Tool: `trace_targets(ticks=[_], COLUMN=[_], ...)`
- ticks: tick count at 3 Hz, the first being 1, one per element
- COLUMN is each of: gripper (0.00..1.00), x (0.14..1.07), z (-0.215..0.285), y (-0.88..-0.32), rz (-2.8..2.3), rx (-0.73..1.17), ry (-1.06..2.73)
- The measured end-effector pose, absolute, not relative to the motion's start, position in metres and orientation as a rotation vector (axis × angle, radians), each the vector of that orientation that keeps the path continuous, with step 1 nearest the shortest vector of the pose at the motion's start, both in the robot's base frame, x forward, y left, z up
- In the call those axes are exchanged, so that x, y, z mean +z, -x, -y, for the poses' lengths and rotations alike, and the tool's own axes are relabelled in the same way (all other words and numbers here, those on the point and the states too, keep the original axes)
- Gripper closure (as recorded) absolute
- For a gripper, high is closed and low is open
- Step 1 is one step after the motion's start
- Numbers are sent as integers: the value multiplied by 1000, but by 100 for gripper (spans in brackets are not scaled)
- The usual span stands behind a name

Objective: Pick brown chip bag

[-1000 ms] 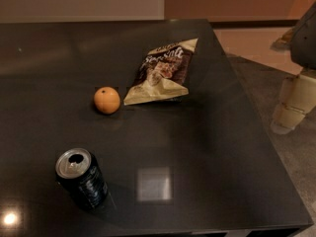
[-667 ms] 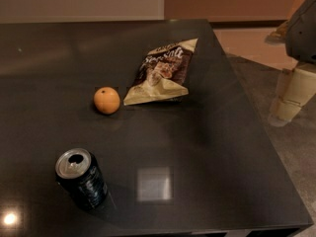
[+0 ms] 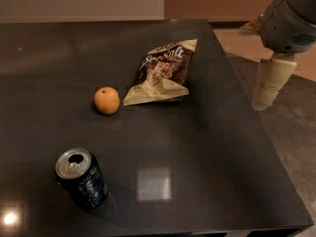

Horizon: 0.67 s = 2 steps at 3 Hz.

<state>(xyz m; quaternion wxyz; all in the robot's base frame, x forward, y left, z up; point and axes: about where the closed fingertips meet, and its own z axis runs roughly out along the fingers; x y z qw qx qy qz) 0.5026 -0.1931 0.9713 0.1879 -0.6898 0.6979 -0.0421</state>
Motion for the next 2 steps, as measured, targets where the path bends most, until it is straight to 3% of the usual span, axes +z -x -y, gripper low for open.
trace_targets(ticks=[2], gripper=[0], x=[961], z=[152], y=[-550], rz=[-1719], rx=[-79], ry=[2093])
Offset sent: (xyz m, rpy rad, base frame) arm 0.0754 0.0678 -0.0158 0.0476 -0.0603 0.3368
